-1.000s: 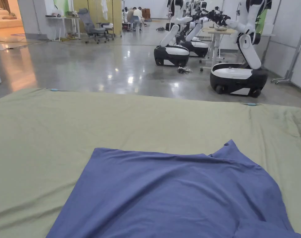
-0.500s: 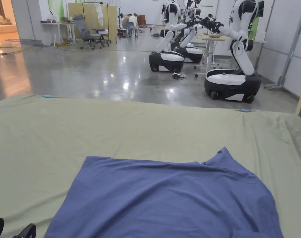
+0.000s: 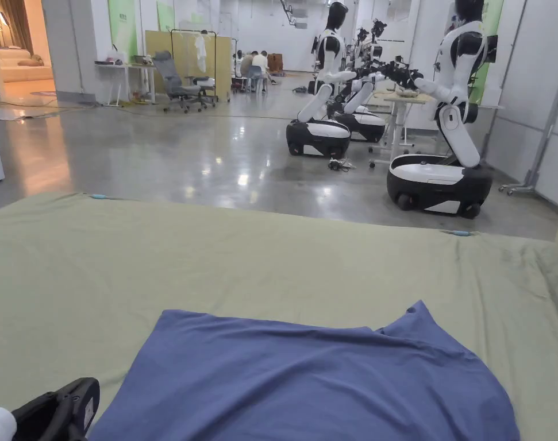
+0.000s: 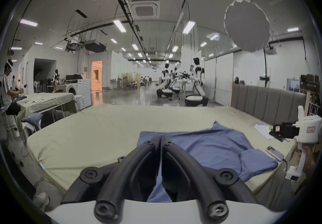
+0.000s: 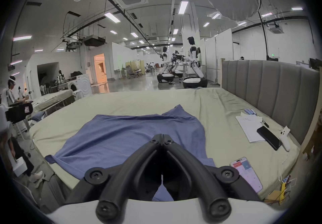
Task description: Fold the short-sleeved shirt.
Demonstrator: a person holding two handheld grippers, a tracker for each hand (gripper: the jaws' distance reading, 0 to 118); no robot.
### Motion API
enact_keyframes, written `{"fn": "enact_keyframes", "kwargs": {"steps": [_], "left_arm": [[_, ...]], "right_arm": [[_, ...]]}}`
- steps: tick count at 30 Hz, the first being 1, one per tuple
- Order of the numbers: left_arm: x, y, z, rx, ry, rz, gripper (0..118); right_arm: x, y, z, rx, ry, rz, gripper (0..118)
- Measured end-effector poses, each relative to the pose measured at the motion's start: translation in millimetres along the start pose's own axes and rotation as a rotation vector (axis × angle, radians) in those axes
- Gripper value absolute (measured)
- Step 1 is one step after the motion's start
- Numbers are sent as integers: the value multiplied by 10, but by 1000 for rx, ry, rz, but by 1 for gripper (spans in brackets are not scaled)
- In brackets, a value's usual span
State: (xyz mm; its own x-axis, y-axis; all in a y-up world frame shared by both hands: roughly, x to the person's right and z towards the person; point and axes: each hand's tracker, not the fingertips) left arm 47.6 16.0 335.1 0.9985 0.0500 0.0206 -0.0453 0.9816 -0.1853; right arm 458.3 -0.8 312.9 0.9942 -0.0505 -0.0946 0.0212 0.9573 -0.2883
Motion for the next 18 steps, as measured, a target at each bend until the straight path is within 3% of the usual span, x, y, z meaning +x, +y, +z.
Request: {"fn": "enact_keyframes", "kwargs": {"steps": [8,18], "left_arm": [[-3,-82,-181,-65,-22,-1,3],[22,-180,-553,-129,-23,55,3]], "right_arm": [[-94,-59,-278,-46,15,100,0],[-129,-185,-641,-126,35,37,0]]}}
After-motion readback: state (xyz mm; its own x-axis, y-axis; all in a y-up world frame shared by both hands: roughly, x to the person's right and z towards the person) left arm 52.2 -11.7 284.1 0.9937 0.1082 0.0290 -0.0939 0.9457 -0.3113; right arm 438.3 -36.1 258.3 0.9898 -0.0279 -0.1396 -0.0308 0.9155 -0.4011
